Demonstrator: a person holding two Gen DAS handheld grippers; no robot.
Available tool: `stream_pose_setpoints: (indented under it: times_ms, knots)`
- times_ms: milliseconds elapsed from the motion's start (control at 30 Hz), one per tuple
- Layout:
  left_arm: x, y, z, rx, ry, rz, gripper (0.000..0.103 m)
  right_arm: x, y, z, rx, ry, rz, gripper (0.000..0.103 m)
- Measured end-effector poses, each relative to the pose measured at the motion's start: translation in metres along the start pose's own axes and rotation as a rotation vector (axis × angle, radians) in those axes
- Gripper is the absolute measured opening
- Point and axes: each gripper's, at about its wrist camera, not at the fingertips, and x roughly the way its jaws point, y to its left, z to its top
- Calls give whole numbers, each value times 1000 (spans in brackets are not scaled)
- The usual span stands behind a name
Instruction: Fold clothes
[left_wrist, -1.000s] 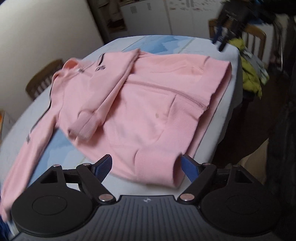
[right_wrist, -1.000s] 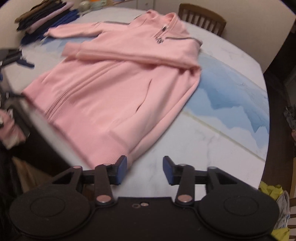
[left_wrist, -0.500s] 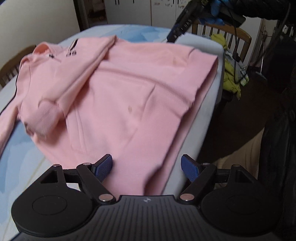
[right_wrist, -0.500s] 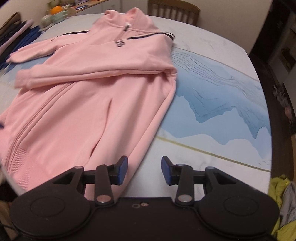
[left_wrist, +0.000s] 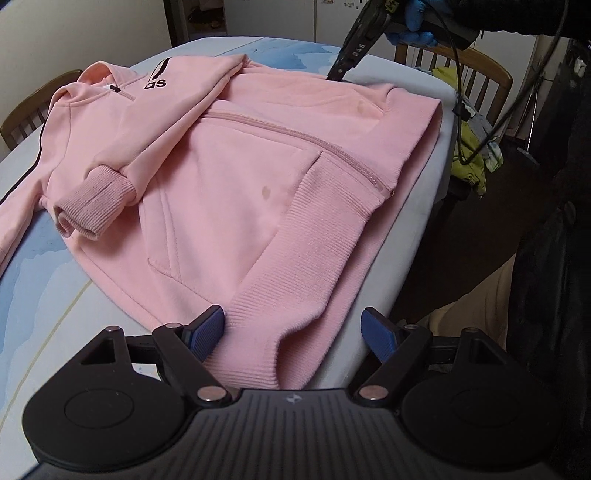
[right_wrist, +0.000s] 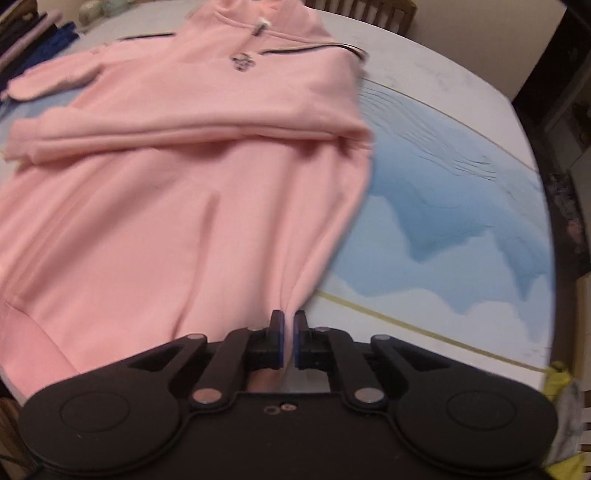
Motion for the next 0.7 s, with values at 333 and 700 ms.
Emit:
stream_pose_setpoints:
  times_ms: [333, 700]
  knots:
    - [-4, 1, 0, -2, 9, 2, 81, -39, 22, -2, -122, -36, 88, 103]
    - [-4, 2, -2, -26, -1, 1, 81, -28, 71, -45, -294, 101, 137, 103]
